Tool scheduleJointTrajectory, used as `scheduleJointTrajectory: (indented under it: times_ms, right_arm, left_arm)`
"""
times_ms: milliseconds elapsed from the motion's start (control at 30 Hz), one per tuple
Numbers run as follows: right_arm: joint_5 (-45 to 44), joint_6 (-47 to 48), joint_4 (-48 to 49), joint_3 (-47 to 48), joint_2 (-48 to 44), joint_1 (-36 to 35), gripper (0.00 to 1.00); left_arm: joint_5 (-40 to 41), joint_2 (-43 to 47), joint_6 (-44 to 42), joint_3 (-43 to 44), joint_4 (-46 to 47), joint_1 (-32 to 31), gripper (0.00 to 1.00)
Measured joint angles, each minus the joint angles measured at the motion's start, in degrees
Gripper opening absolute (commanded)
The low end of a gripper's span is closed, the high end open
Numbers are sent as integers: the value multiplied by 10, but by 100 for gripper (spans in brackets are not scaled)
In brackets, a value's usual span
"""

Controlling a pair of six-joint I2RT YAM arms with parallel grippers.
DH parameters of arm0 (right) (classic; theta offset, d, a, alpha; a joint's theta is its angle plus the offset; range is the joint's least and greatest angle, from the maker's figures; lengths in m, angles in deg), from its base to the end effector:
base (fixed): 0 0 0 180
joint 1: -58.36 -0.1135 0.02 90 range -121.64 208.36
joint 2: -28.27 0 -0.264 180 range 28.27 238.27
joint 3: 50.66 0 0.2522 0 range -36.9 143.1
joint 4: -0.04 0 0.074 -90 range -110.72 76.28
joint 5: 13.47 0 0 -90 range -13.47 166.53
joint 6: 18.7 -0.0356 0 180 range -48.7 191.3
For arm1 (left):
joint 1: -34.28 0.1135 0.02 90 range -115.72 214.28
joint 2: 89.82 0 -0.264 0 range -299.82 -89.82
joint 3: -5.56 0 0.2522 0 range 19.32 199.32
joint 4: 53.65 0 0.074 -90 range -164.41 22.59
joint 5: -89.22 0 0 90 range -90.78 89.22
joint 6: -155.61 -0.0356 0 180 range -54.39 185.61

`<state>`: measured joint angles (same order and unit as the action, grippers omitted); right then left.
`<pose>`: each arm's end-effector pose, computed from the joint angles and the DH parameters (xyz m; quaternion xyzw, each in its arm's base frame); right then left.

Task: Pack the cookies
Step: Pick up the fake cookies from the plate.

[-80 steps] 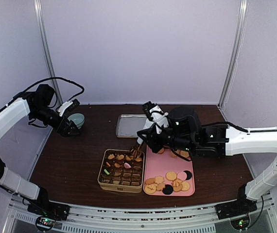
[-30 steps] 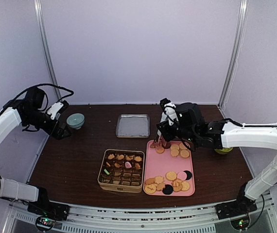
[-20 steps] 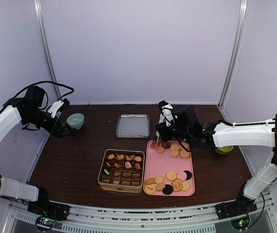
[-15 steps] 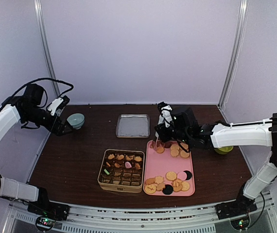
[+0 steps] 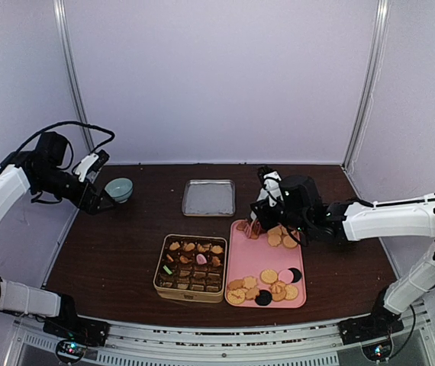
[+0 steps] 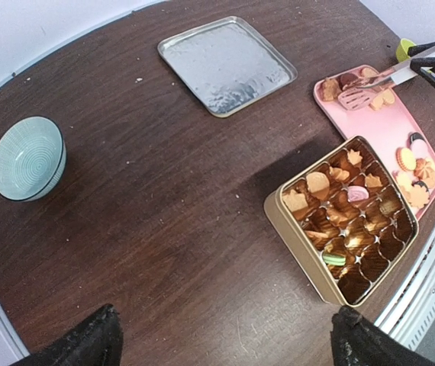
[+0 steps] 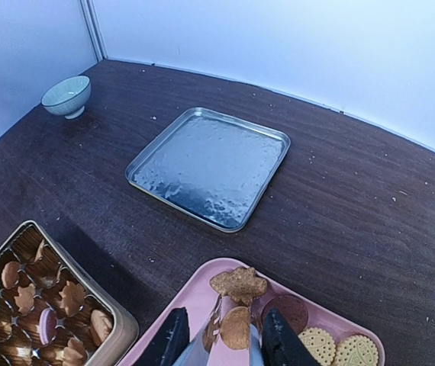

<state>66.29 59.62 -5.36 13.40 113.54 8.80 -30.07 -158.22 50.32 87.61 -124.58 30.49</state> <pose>0.2194 0.2477 0.2365 -0.2307 0.8168 0.2012 0.4890 0.2230 -0.0322 0.3301 0.2241 0.9037 -0.2141 0.2955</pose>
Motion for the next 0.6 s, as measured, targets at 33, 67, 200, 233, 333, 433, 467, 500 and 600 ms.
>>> scheduleJointTrajectory:
  times_ms: [33, 67, 200, 233, 333, 433, 467, 500, 600]
  right_arm:
    - [1, -3, 0, -5, -8, -1, 27]
    - [2, -5, -1, -10, -14, -3, 25]
    - [5, -15, -7, -15, -30, -13, 18]
    - [5, -16, -9, -15, -31, -15, 17]
    - [3, -17, -13, -15, -33, -17, 12]
    - [-3, -14, -25, -6, -33, -17, 8]
    - [-6, -10, -32, 0, -33, -17, 6]
    - [-9, -6, -39, 6, -33, -17, 4]
    - [-16, 4, -58, 18, -40, -17, 0]
  left_arm:
    - [-1, 2, -1, 0, 0, 0, 98]
    - [-1, 3, -1, 0, 0, 0, 98]
    - [-2, 7, -2, 0, 0, 0, 98]
    - [-2, 8, -2, 0, 0, 0, 98]
    - [-2, 14, -3, 0, 0, 0, 98]
    - [-2, 21, -3, 0, 0, 0, 98]
    - [-2, 23, -3, 0, 0, 0, 98]
    - [-3, 24, -3, 0, 0, 0, 98]
    - [-3, 25, -3, 0, 0, 0, 98]
